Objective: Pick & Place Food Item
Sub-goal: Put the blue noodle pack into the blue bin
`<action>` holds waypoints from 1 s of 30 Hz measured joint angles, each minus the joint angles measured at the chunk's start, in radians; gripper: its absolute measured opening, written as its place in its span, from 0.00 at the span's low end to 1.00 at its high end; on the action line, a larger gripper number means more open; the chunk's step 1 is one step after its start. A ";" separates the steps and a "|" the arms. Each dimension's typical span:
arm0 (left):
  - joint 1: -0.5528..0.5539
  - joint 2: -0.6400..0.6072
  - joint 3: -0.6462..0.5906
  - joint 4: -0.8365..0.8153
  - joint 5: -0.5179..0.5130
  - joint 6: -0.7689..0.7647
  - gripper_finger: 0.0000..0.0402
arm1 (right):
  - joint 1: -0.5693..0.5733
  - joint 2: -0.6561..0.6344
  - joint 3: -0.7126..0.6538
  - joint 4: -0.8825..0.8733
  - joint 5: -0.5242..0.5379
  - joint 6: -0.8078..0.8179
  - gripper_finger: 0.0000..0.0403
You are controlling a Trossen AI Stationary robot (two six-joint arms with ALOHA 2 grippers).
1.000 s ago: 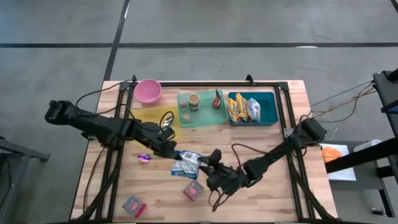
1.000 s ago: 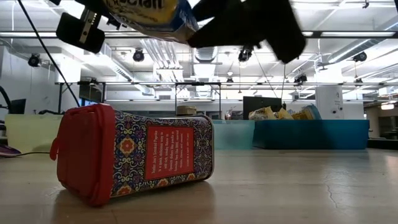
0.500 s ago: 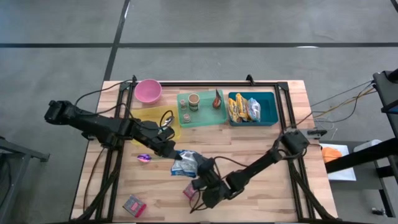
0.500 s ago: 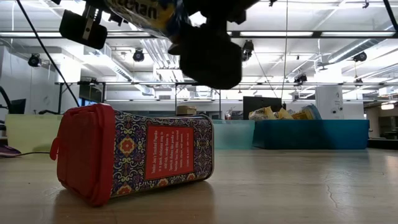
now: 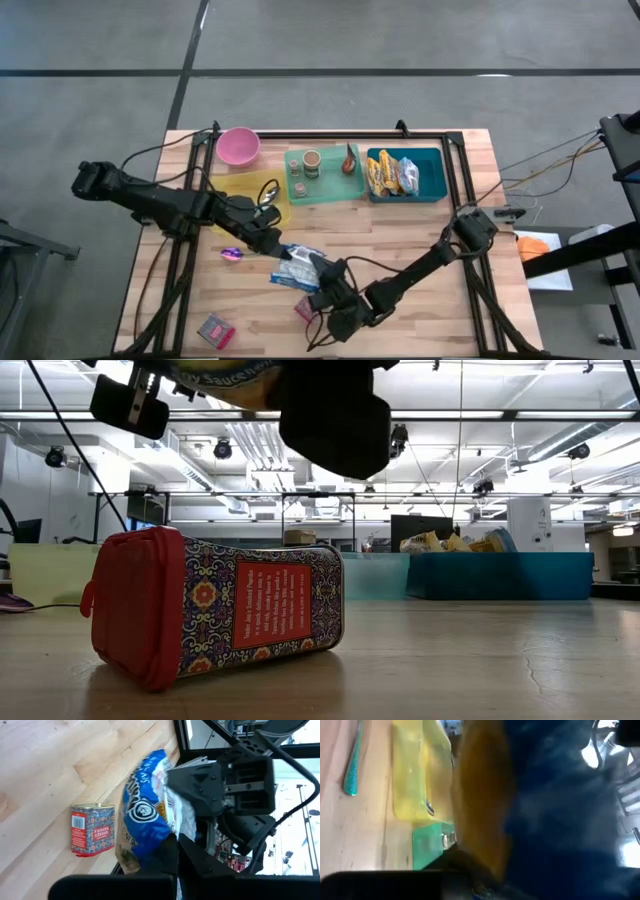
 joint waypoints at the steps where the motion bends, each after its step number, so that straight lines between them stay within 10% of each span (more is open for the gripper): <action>1: 0.000 0.000 0.000 0.001 0.000 0.001 0.00 | 0.001 0.000 -0.001 0.000 0.000 -0.003 0.19; 19: 0.003 -0.048 0.000 0.004 0.004 0.185 0.16 | 0.010 -0.006 0.000 -0.003 0.022 0.006 0.11; 30: 0.004 -0.167 0.000 -0.009 0.004 0.493 0.23 | 0.002 -0.097 -0.010 -0.149 0.014 0.382 0.10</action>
